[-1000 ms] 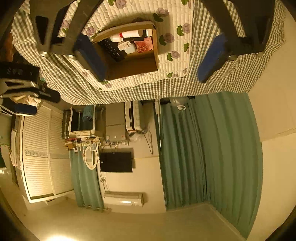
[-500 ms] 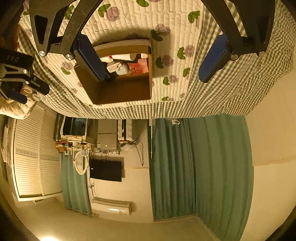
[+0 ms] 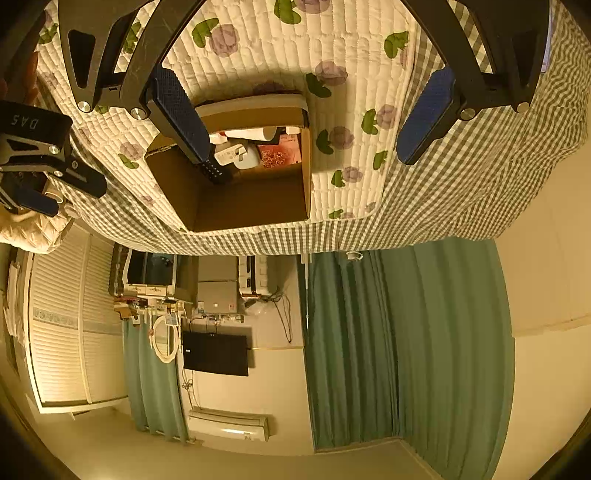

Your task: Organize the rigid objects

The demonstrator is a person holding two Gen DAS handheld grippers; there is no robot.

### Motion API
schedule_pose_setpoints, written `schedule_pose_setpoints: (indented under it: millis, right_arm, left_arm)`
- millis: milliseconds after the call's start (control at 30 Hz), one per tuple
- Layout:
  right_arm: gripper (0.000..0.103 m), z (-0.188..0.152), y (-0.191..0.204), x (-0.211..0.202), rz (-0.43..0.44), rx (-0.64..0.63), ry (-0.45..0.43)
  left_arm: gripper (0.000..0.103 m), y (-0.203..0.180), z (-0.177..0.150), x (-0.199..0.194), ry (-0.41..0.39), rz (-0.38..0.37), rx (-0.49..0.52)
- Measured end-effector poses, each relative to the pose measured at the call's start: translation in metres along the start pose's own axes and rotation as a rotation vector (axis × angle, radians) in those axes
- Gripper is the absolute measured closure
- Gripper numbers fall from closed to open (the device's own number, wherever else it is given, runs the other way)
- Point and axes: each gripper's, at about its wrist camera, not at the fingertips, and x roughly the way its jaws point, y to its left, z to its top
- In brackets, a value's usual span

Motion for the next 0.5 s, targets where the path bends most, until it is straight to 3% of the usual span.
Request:
schedule_pose_setpoints:
  millis: [500]
  right_arm:
    - [0.0,-0.0041,0.0024,0.0054,-0.001,-0.005,0.011]
  left_arm:
    - [0.0,0.0007,-0.0039,0.0061,0.026,-0.008,-0.01]
